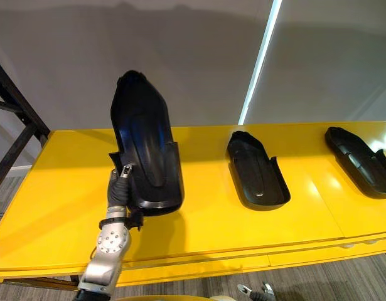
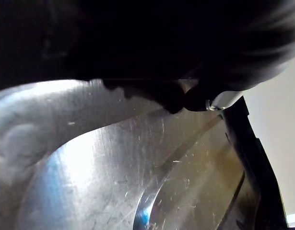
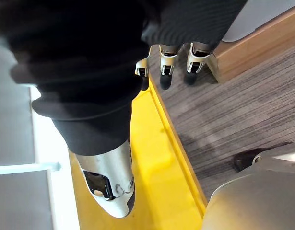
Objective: Walk over and take plastic housings, then place them on the shelf
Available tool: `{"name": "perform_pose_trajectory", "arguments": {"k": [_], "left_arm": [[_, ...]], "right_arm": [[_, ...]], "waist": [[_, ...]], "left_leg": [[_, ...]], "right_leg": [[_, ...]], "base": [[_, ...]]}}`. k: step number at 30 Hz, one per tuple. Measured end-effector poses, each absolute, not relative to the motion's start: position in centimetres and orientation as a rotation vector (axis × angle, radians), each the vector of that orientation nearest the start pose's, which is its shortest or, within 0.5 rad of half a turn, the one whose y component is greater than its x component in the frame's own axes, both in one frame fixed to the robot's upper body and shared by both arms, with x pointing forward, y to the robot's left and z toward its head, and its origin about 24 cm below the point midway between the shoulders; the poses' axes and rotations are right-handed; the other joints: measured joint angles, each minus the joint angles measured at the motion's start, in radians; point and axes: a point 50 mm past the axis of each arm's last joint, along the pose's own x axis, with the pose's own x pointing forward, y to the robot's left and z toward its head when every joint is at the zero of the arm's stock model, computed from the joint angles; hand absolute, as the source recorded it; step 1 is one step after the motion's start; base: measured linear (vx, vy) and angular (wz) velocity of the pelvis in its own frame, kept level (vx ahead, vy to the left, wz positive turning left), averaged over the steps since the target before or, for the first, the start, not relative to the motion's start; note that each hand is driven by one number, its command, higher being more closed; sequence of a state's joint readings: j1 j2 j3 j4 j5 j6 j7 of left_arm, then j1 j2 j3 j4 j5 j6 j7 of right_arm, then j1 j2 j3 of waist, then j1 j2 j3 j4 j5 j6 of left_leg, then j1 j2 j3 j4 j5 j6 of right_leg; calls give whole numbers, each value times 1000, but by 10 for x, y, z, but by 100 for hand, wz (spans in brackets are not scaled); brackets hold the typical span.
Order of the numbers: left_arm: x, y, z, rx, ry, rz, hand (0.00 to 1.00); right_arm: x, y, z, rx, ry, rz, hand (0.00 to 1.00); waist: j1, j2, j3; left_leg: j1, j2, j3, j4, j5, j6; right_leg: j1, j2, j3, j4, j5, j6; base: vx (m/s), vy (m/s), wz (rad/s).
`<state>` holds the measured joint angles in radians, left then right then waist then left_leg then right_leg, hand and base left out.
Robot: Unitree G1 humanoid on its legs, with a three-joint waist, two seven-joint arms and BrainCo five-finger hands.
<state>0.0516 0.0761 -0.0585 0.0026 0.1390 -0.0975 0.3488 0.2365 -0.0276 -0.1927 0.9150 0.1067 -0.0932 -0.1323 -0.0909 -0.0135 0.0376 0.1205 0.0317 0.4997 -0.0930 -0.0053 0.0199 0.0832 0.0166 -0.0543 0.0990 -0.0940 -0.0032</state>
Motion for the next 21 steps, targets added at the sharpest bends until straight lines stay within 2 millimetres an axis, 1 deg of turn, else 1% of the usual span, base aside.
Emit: {"name": "perform_pose_trajectory", "arguments": {"k": [2,3,5,6,7,10,11,15,17,18,21], "left_arm": [[245,187,36,241,-34,345,100],[246,191,34,249,-18,357,100],[247,212,28,280,29,419,100],[246,216,27,288,38,429,100],[245,222,24,297,62,447,100],[244,227,16,298,113,466,100],[244,228,15,301,120,469,100],[245,232,12,306,139,479,100],[245,234,4,305,174,475,100],[245,234,1,304,192,474,0],[248,235,-1,302,211,483,0]], "right_arm": [[63,-203,-157,87,1046,-445,0],[63,-203,-158,88,1047,-445,0],[63,-204,-158,94,1050,-451,0],[63,-205,-158,99,1051,-451,0],[64,-207,-157,100,1051,-447,0],[61,-212,-157,88,1060,-454,0],[60,-213,-157,83,1063,-451,0],[59,-213,-157,70,1068,-427,0],[59,-211,-158,74,1071,-424,0],[59,-210,-158,77,1073,-423,0],[59,-208,-159,81,1077,-420,0]], "waist": [[-3,2,1],[-3,2,1],[-3,7,4],[-4,8,5],[-4,18,11],[-7,34,13],[-5,31,15],[-6,34,13],[-6,27,12],[-6,23,10],[-5,13,10]], "left_leg": [[0,-2,-4,-2,9,-2],[-1,-2,-5,-3,12,-1],[-3,-7,-7,-10,25,0],[-4,-8,-7,-11,28,0],[-5,-8,-9,-11,35,-2],[-7,-7,-27,-11,40,-10],[-8,-7,-33,-11,39,-12],[-24,-7,-38,-11,38,-13],[-30,-12,-39,-11,37,-12],[-35,-16,-40,-11,36,-10],[-43,-28,-39,-11,29,0]], "right_leg": [[0,-1,0,-2,1,-1],[-1,-1,0,-4,1,-1],[1,-4,1,-24,1,-3],[1,-4,2,-29,1,-4],[0,-5,2,-34,1,-9],[-1,-2,-3,-35,0,-7],[-1,-1,-3,-37,-3,-10],[-2,1,0,-63,1,-4],[-5,-2,4,-68,2,-2],[-10,-5,6,-68,5,3],[-20,-14,15,-67,16,14]], "base": [[-90,-42,3],[-138,-64,1],[-192,-90,-4],[-172,-80,-8],[-174,-67,-2],[-158,-43,5],[-126,-21,0],[-79,14,-2],[-9,56,-1],[9,47,4],[32,62,0]]}}
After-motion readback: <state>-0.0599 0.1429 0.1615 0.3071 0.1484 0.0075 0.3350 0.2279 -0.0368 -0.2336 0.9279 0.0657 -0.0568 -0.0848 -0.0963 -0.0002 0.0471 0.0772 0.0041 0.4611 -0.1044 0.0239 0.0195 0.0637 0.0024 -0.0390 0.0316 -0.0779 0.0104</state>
